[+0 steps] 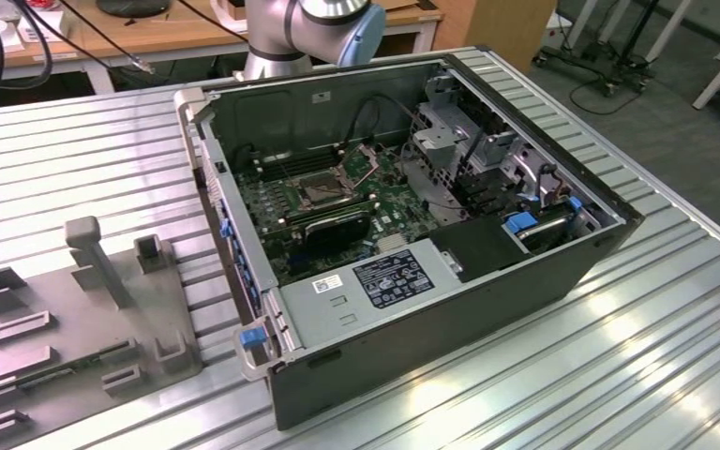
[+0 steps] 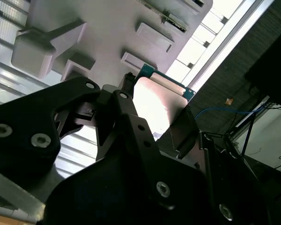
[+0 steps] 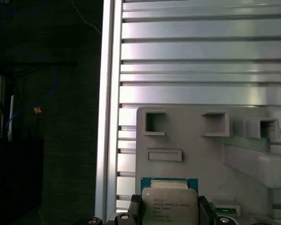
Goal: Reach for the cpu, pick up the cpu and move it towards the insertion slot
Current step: 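Pick up the cpu and move it towards the insertion slot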
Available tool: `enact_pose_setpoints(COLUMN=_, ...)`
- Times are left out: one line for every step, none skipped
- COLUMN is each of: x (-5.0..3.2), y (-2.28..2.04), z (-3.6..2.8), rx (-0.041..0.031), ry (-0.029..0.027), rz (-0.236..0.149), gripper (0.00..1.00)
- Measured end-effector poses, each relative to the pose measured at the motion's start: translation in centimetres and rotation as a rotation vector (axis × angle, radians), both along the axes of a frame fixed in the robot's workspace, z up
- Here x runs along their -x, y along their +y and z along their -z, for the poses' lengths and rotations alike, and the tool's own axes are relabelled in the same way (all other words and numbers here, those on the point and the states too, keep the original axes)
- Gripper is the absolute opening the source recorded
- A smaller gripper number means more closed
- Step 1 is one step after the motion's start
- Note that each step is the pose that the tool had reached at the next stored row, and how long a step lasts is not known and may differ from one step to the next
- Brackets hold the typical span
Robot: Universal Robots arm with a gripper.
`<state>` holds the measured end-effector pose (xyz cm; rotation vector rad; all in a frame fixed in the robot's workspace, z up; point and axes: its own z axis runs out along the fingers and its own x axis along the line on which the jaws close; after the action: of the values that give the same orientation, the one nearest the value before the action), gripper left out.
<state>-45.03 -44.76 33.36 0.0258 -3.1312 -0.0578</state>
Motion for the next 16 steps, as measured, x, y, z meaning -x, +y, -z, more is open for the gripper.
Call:
enact_pose_setpoints(x=0.00, y=0.00, z=-0.06, rx=0.0000, ry=0.0000, rz=0.000, gripper=0.55)
enact_pose_setpoints(x=0.00, y=0.00, z=-0.11, rx=0.0000, ry=0.0000, rz=0.000, gripper=0.55)
enact_pose_setpoints(x=0.00, y=0.00, z=-0.16, rx=0.0000, ry=0.0001, rz=0.000, gripper=0.55)
enact_pose_setpoints(x=0.00, y=0.00, z=-0.21, rx=0.0001, ry=0.0000, rz=0.000, gripper=0.55)
enact_pose_setpoints(x=0.00, y=0.00, z=-0.25, rx=0.0000, ry=0.0000, rz=0.000, gripper=0.55)
enact_pose_setpoints(x=0.00, y=0.00, z=-0.30, rx=0.0000, ry=0.0000, rz=0.000, gripper=0.55)
enact_pose_setpoints(x=0.00, y=0.00, z=-0.35, rx=0.0001, ry=0.0001, rz=0.000, gripper=0.55)
enact_pose_setpoints(x=0.00, y=0.00, z=-0.38, rx=0.0000, ry=0.0000, rz=0.000, gripper=0.55)
enact_pose_setpoints(x=0.00, y=0.00, z=-0.43, rx=0.0001, ry=0.0001, rz=0.000, gripper=0.55)
enact_pose_setpoints(x=0.00, y=0.00, z=-0.49, rx=0.0001, ry=0.0001, rz=0.000, gripper=0.55)
enact_pose_setpoints(x=0.00, y=0.00, z=-0.53, rx=0.0000, ry=0.0001, rz=0.000, gripper=0.55)
enact_pose_setpoints(x=0.00, y=0.00, z=-0.57, rx=-0.0002, ry=0.0001, rz=0.000, gripper=0.55)
enact_pose_setpoints(x=0.00, y=0.00, z=-0.62, rx=-0.0001, ry=0.0001, rz=0.000, gripper=0.55)
enact_pose_setpoints(x=0.00, y=0.00, z=-0.67, rx=-0.0002, ry=0.0001, rz=0.000, gripper=0.55)
enact_pose_setpoints(x=0.00, y=0.00, z=-0.71, rx=-0.0002, ry=0.0001, rz=0.000, gripper=0.55)
enact_pose_setpoints(x=0.00, y=0.00, z=-0.75, rx=-0.0002, ry=0.0000, rz=0.000, gripper=0.55)
